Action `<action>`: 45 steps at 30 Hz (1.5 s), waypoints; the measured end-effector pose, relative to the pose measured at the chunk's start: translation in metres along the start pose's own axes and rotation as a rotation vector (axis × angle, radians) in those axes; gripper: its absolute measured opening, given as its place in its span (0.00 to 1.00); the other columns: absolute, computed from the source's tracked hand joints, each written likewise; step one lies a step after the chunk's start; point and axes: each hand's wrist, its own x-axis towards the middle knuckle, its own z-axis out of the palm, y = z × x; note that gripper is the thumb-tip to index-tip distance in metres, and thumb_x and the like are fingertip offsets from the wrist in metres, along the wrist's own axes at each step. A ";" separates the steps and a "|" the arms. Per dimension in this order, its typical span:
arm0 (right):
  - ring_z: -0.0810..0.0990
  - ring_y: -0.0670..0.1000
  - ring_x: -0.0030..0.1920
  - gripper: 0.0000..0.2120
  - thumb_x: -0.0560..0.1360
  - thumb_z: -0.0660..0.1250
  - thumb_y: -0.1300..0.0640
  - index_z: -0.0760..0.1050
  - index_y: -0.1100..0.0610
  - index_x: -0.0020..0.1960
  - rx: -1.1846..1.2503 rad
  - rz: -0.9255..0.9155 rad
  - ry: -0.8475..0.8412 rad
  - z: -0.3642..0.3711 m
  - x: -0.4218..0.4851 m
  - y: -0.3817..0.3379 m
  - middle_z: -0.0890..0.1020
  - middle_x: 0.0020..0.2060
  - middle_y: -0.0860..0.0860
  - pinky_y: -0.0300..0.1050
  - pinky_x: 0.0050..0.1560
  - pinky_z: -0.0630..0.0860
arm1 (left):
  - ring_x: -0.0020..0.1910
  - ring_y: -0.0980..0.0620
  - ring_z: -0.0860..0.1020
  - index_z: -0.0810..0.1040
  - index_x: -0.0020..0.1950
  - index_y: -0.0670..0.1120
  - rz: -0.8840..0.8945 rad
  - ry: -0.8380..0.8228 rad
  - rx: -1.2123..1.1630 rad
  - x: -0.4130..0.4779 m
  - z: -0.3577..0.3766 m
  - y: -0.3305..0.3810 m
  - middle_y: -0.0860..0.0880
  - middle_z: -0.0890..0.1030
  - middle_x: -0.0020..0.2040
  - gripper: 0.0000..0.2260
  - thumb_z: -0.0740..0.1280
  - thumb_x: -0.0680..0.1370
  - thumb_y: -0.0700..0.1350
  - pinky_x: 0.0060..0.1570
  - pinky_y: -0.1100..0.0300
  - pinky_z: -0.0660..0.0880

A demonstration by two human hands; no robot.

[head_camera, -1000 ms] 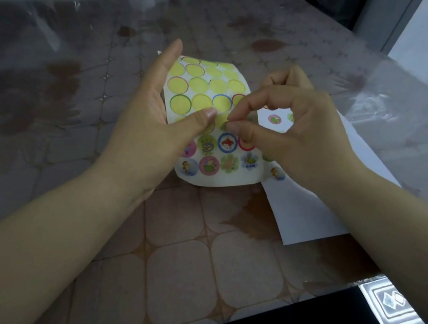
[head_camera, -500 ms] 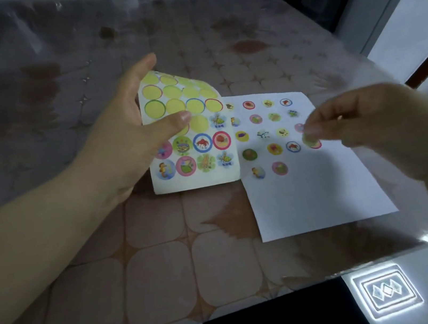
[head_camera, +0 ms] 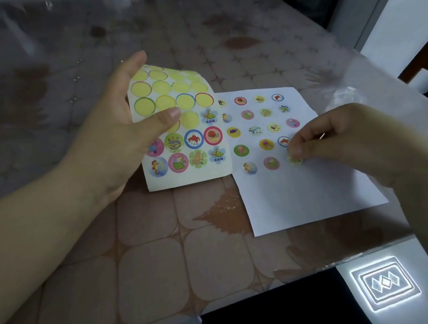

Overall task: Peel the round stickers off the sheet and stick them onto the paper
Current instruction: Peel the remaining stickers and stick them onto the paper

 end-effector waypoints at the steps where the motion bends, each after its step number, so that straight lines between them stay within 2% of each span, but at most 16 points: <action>1: 0.74 0.40 0.34 0.05 0.64 0.75 0.57 0.83 0.49 0.32 -0.017 0.001 0.003 0.000 0.000 0.000 0.81 0.31 0.45 0.29 0.36 0.67 | 0.53 0.58 0.81 0.63 0.70 0.56 0.001 -0.002 0.005 0.000 0.000 0.000 0.56 0.78 0.58 0.35 0.69 0.65 0.43 0.47 0.63 0.78; 3: 0.73 0.37 0.29 0.05 0.65 0.75 0.58 0.82 0.51 0.32 -0.056 -0.003 0.015 0.002 0.000 0.000 0.79 0.30 0.45 0.24 0.27 0.64 | 0.52 0.59 0.81 0.62 0.71 0.56 0.006 -0.006 0.020 0.000 0.001 0.000 0.57 0.78 0.57 0.34 0.69 0.67 0.42 0.45 0.65 0.78; 5: 0.71 0.35 0.26 0.05 0.65 0.75 0.59 0.81 0.51 0.34 -0.096 -0.017 0.024 0.003 -0.001 -0.002 0.76 0.29 0.46 0.24 0.25 0.63 | 0.50 0.60 0.81 0.62 0.70 0.56 0.007 -0.003 0.020 0.000 0.001 0.001 0.58 0.78 0.55 0.32 0.69 0.69 0.40 0.43 0.66 0.78; 7: 0.72 0.36 0.27 0.06 0.65 0.76 0.59 0.79 0.52 0.38 -0.110 -0.026 0.030 0.003 0.000 -0.003 0.76 0.32 0.47 0.25 0.27 0.64 | 0.50 0.60 0.81 0.63 0.70 0.56 0.006 0.000 0.015 -0.001 0.001 0.001 0.58 0.78 0.55 0.33 0.69 0.67 0.42 0.43 0.66 0.78; 11: 0.74 0.43 0.35 0.21 0.62 0.78 0.54 0.71 0.53 0.49 -0.127 0.049 0.001 -0.002 0.005 -0.002 0.77 0.39 0.48 0.38 0.35 0.68 | 0.51 0.59 0.81 0.63 0.70 0.57 0.008 -0.011 0.000 -0.001 0.001 0.001 0.58 0.77 0.57 0.33 0.69 0.66 0.42 0.46 0.64 0.78; 14: 0.73 0.40 0.31 0.18 0.64 0.76 0.52 0.71 0.56 0.46 -0.212 -0.008 -0.005 -0.002 0.006 -0.003 0.75 0.36 0.49 0.30 0.30 0.66 | 0.51 0.59 0.81 0.63 0.69 0.57 0.009 -0.016 -0.006 -0.001 0.000 0.001 0.57 0.77 0.58 0.33 0.69 0.66 0.43 0.45 0.64 0.78; 19: 0.73 0.34 0.26 0.13 0.72 0.68 0.48 0.74 0.58 0.39 -0.197 -0.219 0.255 0.003 0.008 -0.019 0.76 0.32 0.46 0.25 0.24 0.64 | 0.51 0.59 0.81 0.63 0.69 0.58 0.011 -0.025 0.007 0.000 -0.001 -0.001 0.54 0.76 0.61 0.30 0.67 0.73 0.37 0.45 0.65 0.78; 24: 0.75 0.37 0.27 0.04 0.73 0.67 0.50 0.75 0.49 0.41 -0.127 -0.347 0.074 0.016 0.016 -0.057 0.79 0.33 0.40 0.27 0.22 0.65 | 0.66 0.52 0.72 0.64 0.68 0.63 0.014 -0.054 0.049 0.002 -0.006 -0.005 0.53 0.68 0.71 0.30 0.70 0.73 0.41 0.63 0.52 0.72; 26: 0.77 0.37 0.30 0.04 0.73 0.68 0.52 0.75 0.50 0.42 -0.051 -0.346 -0.007 0.027 0.023 -0.061 0.83 0.36 0.45 0.31 0.25 0.69 | 0.69 0.50 0.69 0.64 0.66 0.65 0.024 -0.054 0.046 0.002 -0.006 -0.005 0.53 0.66 0.72 0.30 0.71 0.71 0.42 0.65 0.51 0.70; 30: 0.81 0.43 0.34 0.08 0.70 0.71 0.61 0.75 0.51 0.42 0.318 -0.327 -0.073 0.046 0.026 -0.057 0.84 0.32 0.47 0.39 0.39 0.75 | 0.69 0.53 0.68 0.63 0.68 0.62 0.053 -0.055 0.043 0.002 -0.004 -0.004 0.54 0.65 0.72 0.29 0.67 0.75 0.38 0.64 0.55 0.71; 34: 0.84 0.53 0.41 0.10 0.68 0.74 0.62 0.80 0.47 0.43 0.388 -0.360 -0.059 0.055 0.023 -0.052 0.84 0.42 0.54 0.64 0.40 0.79 | 0.68 0.60 0.69 0.62 0.69 0.61 0.089 -0.081 0.072 0.001 -0.002 -0.003 0.57 0.65 0.71 0.29 0.66 0.76 0.37 0.59 0.65 0.73; 35: 0.84 0.54 0.42 0.10 0.68 0.74 0.61 0.81 0.47 0.43 0.389 -0.367 -0.040 0.056 0.022 -0.051 0.84 0.44 0.57 0.62 0.38 0.79 | 0.68 0.61 0.68 0.63 0.70 0.60 0.100 -0.084 0.082 0.001 -0.002 -0.003 0.58 0.65 0.71 0.29 0.67 0.75 0.38 0.59 0.66 0.72; 38: 0.83 0.54 0.43 0.10 0.67 0.74 0.61 0.82 0.47 0.44 0.425 -0.388 0.021 0.058 0.021 -0.049 0.84 0.43 0.58 0.37 0.26 0.74 | 0.70 0.57 0.66 0.64 0.69 0.61 0.117 -0.088 0.109 0.002 -0.003 -0.003 0.57 0.65 0.71 0.29 0.68 0.73 0.42 0.66 0.56 0.69; 40: 0.83 0.54 0.42 0.09 0.67 0.74 0.62 0.82 0.48 0.42 0.445 -0.394 0.047 0.058 0.021 -0.049 0.84 0.41 0.55 0.37 0.29 0.76 | 0.70 0.52 0.67 0.65 0.68 0.61 0.117 -0.102 0.093 0.001 -0.003 -0.002 0.55 0.66 0.72 0.28 0.67 0.72 0.43 0.67 0.52 0.68; 43: 0.84 0.50 0.40 0.09 0.66 0.75 0.63 0.82 0.50 0.40 0.451 -0.407 0.068 0.060 0.022 -0.048 0.85 0.37 0.46 0.46 0.45 0.81 | 0.70 0.53 0.67 0.65 0.69 0.61 0.115 -0.113 0.076 0.001 -0.003 -0.003 0.56 0.67 0.71 0.28 0.67 0.72 0.42 0.66 0.51 0.69; 45: 0.84 0.48 0.39 0.09 0.66 0.75 0.63 0.82 0.50 0.39 0.450 -0.433 0.078 0.061 0.023 -0.048 0.85 0.35 0.44 0.44 0.45 0.81 | 0.70 0.55 0.67 0.65 0.69 0.60 0.117 -0.115 0.073 0.001 -0.003 -0.002 0.56 0.67 0.71 0.27 0.67 0.72 0.42 0.67 0.52 0.69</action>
